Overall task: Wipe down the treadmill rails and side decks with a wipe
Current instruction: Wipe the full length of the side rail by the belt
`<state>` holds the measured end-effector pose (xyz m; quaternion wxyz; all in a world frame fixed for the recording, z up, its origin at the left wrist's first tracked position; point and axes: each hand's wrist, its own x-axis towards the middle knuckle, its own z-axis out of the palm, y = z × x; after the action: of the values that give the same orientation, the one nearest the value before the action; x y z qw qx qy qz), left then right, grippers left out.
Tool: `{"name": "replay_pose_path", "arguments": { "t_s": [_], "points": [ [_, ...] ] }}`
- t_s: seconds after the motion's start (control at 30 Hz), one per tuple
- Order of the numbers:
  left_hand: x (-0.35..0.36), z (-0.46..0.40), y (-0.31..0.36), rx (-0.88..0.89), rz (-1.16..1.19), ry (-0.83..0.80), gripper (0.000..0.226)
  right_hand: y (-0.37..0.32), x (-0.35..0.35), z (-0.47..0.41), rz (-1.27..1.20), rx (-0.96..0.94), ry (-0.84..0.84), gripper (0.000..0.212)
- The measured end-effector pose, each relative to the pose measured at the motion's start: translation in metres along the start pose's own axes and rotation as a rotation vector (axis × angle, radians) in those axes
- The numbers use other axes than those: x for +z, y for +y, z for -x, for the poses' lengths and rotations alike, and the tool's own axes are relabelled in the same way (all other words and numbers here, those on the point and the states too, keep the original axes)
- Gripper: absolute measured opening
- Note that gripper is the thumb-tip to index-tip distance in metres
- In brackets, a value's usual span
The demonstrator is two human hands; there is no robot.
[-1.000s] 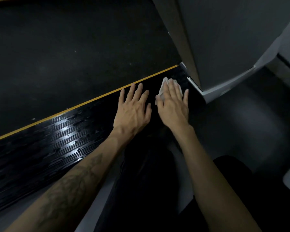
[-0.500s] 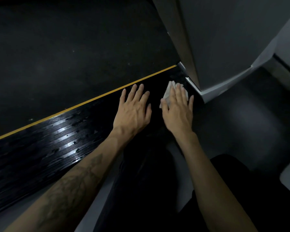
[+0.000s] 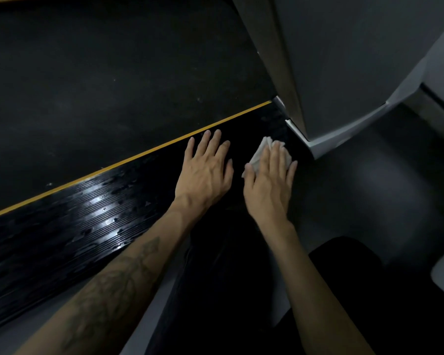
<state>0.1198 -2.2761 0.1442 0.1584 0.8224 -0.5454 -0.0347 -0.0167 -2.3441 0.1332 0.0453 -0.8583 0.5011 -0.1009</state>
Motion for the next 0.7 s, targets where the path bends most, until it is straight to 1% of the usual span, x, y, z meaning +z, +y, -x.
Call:
{"name": "replay_pose_path", "arguments": {
  "t_s": [0.07, 0.17, 0.27, 0.37, 0.47, 0.57, 0.63, 0.7],
  "points": [
    [0.001, -0.001, -0.001, 0.001, 0.004, -0.004, 0.061, -0.007, 0.004, 0.002, -0.022, -0.053, -0.021, 0.074],
    [0.001, 0.001, 0.0, 0.008, 0.013, 0.012, 0.059, 0.001, 0.005, -0.019, -0.027, -0.102, -0.033, 0.074],
    [0.002, 0.001, -0.001, 0.012, 0.009, 0.025, 0.056, 0.013, 0.002, -0.026, -0.03, -0.042, -0.012, 0.078],
    [0.001, 0.0, 0.0, 0.006, 0.02, 0.023, 0.057, 0.005, 0.001, -0.001, -0.062, -0.008, 0.023, 0.077],
    [0.0, 0.0, 0.0, 0.006, 0.032, 0.021, 0.059, -0.005, 0.005, 0.008, -0.081, -0.077, -0.009, 0.074],
    [0.0, 0.001, 0.0, 0.005, 0.038, 0.023, 0.059, 0.007, 0.002, -0.019, -0.082, -0.148, -0.066, 0.066],
    [0.001, 0.001, 0.0, 0.01, 0.035, 0.035, 0.057, 0.022, -0.001, -0.032, -0.072, -0.122, -0.058, 0.063],
    [0.002, 0.0, 0.0, 0.011, 0.037, 0.044, 0.056, 0.026, -0.002, -0.025, -0.053, -0.047, -0.009, 0.066]
  ]
}}
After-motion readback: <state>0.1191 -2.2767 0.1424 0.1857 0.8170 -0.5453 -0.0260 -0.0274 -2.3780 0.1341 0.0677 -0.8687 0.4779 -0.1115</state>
